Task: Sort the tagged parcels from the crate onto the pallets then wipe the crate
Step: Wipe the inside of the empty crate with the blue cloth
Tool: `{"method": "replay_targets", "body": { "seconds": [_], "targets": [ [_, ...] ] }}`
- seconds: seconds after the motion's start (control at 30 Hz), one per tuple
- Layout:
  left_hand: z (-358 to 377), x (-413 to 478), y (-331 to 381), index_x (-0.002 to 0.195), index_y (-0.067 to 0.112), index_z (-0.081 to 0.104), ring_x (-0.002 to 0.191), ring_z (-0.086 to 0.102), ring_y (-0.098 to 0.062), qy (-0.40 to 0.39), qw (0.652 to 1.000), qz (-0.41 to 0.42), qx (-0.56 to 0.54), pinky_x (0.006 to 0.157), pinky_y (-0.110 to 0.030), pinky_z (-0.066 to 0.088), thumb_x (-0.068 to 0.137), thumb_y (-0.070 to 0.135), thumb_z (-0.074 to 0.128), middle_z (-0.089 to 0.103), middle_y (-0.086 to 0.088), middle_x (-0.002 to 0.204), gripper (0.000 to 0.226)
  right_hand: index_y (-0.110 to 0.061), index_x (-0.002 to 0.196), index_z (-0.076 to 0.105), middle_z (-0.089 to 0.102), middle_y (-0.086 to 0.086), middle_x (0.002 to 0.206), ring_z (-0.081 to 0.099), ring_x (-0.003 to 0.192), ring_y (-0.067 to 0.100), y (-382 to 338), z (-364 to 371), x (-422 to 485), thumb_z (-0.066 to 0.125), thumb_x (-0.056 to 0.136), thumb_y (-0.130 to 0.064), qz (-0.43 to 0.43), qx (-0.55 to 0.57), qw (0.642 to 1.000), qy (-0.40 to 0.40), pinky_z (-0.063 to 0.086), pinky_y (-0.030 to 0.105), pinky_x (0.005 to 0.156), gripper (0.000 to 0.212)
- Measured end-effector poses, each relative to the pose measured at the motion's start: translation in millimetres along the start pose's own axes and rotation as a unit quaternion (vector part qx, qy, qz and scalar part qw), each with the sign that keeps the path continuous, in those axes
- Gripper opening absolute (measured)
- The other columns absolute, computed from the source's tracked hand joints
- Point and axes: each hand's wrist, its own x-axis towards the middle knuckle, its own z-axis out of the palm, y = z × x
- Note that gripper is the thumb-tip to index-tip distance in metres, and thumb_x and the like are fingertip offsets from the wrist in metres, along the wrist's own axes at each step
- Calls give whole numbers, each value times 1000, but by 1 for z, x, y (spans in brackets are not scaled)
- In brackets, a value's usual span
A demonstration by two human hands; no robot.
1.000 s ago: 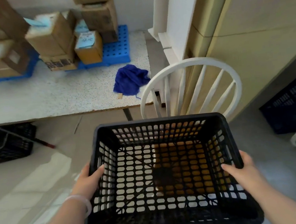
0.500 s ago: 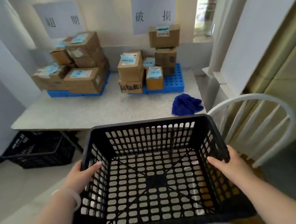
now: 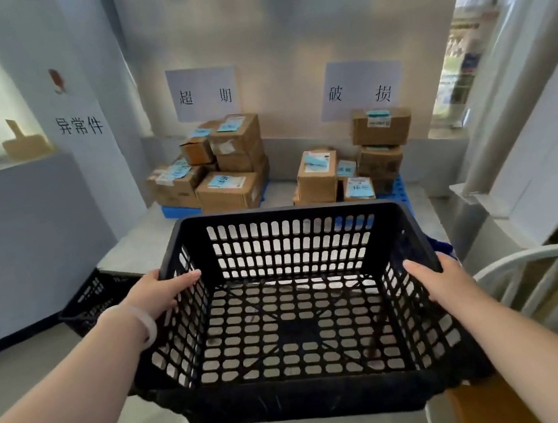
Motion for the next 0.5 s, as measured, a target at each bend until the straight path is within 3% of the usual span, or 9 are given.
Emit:
{"method": "replay_targets", "body": {
  "seconds": [0.07, 0.13, 0.23, 0.37, 0.43, 0.5],
  "targets": [
    [-4, 18, 13, 120, 17, 60, 99, 63, -24, 4, 1000, 3, 8, 95, -50, 52, 66, 58, 83, 69, -8, 106, 71, -31, 118, 59, 64, -4, 107, 59, 103, 24, -16, 4, 15, 56, 71, -71, -7, -1, 1000, -9, 50, 53, 95, 62],
    [-8, 36, 27, 118, 16, 61, 99, 63, -25, 6, 1000, 3, 16, 94, -51, 52, 64, 57, 84, 69, -10, 105, 72, -30, 121, 55, 62, -4, 110, 58, 106, 25, -32, 7, 30, 59, 83, -61, 5, 10, 1000, -24, 47, 53, 98, 50],
    [-10, 73, 43, 113, 16, 63, 95, 67, -29, 15, 999, 8, 33, 88, -51, 55, 44, 66, 85, 71, -12, 98, 88, -32, 121, 46, 58, -1, 111, 55, 110, 25, -49, 15, 60, 58, 91, -51, 17, 17, 999, -48, 44, 51, 103, 38],
    [-8, 115, 60, 116, 11, 59, 95, 63, -28, 24, 998, 13, 64, 85, -47, 54, 71, 49, 83, 67, -11, 100, 64, -23, 129, 46, 58, 4, 120, 56, 111, 27, -65, 33, 105, 63, 89, -46, 20, 9, 998, -60, 45, 52, 102, 49],
    [-4, 132, 65, 117, 12, 59, 94, 62, -25, 21, 997, 14, 72, 79, -42, 51, 73, 46, 83, 66, -9, 100, 61, -22, 137, 42, 57, 6, 124, 56, 111, 29, -70, 41, 123, 65, 87, -44, 40, 2, 997, -62, 45, 49, 101, 59],
    [-1, 151, 68, 120, 13, 58, 98, 62, -26, 20, 996, 10, 84, 83, -44, 51, 70, 49, 84, 66, -7, 103, 67, -21, 142, 38, 56, 9, 128, 57, 110, 31, -75, 50, 137, 67, 87, -43, 72, -5, 995, -75, 47, 45, 97, 66]
  ]
}}
